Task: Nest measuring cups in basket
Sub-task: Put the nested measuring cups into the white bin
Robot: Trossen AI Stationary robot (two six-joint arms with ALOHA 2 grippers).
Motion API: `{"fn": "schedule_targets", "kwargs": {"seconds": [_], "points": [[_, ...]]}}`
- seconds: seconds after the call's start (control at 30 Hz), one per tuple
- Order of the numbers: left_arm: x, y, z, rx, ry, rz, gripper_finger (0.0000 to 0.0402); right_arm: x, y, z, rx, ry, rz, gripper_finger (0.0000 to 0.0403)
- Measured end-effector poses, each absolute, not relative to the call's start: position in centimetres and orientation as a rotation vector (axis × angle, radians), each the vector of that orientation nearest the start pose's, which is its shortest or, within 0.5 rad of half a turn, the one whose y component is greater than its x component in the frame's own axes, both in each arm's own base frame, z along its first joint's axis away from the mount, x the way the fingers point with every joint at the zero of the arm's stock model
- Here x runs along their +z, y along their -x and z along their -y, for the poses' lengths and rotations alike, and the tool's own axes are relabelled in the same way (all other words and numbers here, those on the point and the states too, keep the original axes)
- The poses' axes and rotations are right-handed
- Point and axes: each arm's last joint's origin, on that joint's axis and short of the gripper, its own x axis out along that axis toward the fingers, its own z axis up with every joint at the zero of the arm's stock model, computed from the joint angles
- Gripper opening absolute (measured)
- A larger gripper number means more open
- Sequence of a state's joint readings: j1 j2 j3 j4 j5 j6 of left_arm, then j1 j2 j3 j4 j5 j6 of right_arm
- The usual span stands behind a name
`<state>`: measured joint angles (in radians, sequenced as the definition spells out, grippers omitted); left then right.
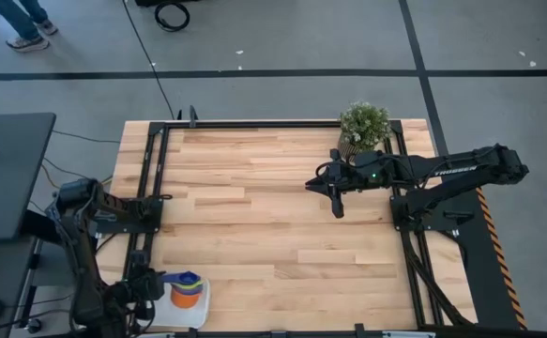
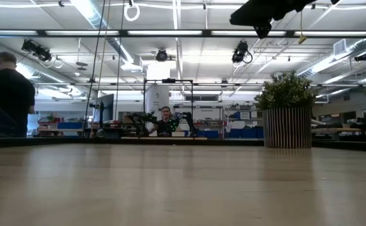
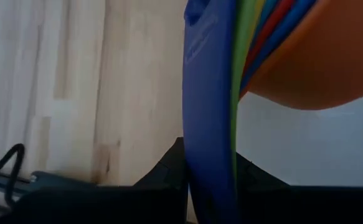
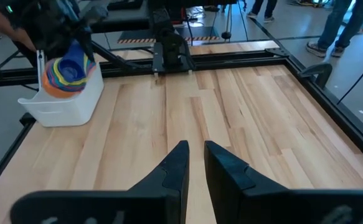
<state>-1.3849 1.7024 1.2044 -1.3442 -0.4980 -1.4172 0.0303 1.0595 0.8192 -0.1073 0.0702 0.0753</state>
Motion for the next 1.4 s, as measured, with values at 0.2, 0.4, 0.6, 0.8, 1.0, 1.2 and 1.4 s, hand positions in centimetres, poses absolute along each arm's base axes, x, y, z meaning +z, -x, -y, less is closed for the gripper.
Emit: {"fn": "schedule_targets", "kwargs": {"seconds": [0.2,0.4,0.6,0.8,1.0,1.2,1.4], "points": [[20.4,-7.2,26.3,0.223,-0.312,-1.153,0.0046,30.1,-23.4,-0.5,-0.044,-0.058,-0.344,0.0057],[20.3,-8.0,26.3,0.227,-0.301,-1.146,0.0046,30.1,-23.4,-0.5,-0.039,-0.035,-0.345,0.0057],[20.3,-8.7,26.1,0.25,-0.293,-1.141,0.0046,30.1,-23.4,-0.5,-0.037,-0.029,-0.345,0.0057],[20.4,-10.0,25.6,0.237,-0.372,-1.099,0.0046,30.1,-23.4,-0.5,-0.036,-0.024,-0.345,0.0057],[20.4,-11.2,25.4,0.22,-0.38,-1.103,0.0046,30.2,-23.4,-0.5,-0.028,0.015,-0.337,0.0057],[20.3,-12.5,25.7,0.197,-0.302,-1.104,0.0046,30.2,-23.4,-0.5,-0.024,0.043,-0.338,0.0057],[20.3,-13.5,24.9,0.245,-0.277,-1.141,0.0046,30.2,-23.4,-0.5,-0.018,0.078,-0.339,0.0057]]}}
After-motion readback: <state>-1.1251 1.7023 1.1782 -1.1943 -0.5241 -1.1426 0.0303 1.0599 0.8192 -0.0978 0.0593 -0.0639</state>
